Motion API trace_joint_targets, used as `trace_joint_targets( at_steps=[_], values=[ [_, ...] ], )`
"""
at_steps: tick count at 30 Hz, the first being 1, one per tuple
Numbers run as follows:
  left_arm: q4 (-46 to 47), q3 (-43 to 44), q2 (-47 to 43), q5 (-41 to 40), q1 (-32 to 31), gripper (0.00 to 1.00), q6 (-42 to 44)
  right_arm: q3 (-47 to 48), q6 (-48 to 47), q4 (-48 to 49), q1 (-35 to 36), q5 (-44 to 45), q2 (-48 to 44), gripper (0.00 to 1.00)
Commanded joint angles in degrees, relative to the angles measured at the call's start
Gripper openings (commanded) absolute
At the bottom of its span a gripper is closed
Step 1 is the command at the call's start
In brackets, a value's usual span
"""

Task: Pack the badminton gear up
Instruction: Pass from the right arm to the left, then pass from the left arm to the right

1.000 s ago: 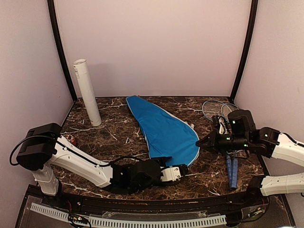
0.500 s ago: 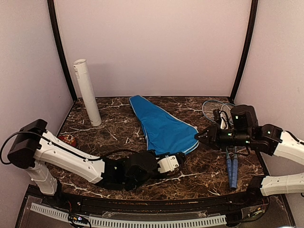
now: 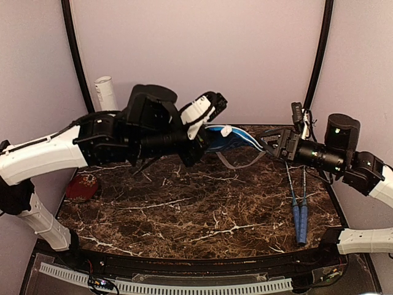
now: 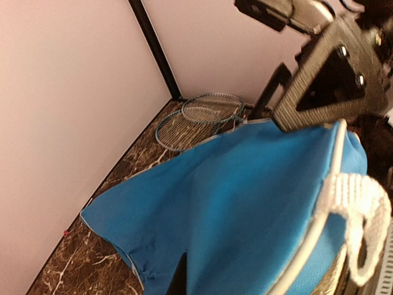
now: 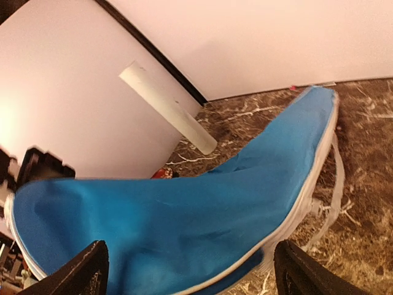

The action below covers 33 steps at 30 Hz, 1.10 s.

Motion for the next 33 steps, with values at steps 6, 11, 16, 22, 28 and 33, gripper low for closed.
trace_joint_targets(
  at_steps=[6,11,16,22,28,33],
  values=[
    [-20.8,22.1,1.5,21.8,5.8,0.00,-16.6,-10.6,-7.4,19.7,-0.3,-9.6,-11.8,0.95],
    [-22.2,23.1,0.5,27.7,10.0,0.00,-20.8,-11.5,-9.3,18.5,-0.3,-4.5,-16.9,1.00],
    [-23.5,26.5,1.2,34.3,11.5,0.00,-21.2,-11.4,-13.6,18.1,-0.4,-6.4,-16.1,1.00],
    [-24.2,28.2,1.2,37.5,12.1,0.00,-20.6,-7.8,-19.9,17.6,-0.4,-9.3,-9.2,1.00],
    [-24.4,28.4,1.0,39.1,12.3,0.00,-20.1,-1.6,-28.1,13.7,-0.4,-7.7,-2.2,1.00],
    [-23.5,29.0,0.4,41.2,13.0,0.00,-20.9,1.3,-32.9,12.8,-0.4,-7.0,1.1,0.99]
  ],
)
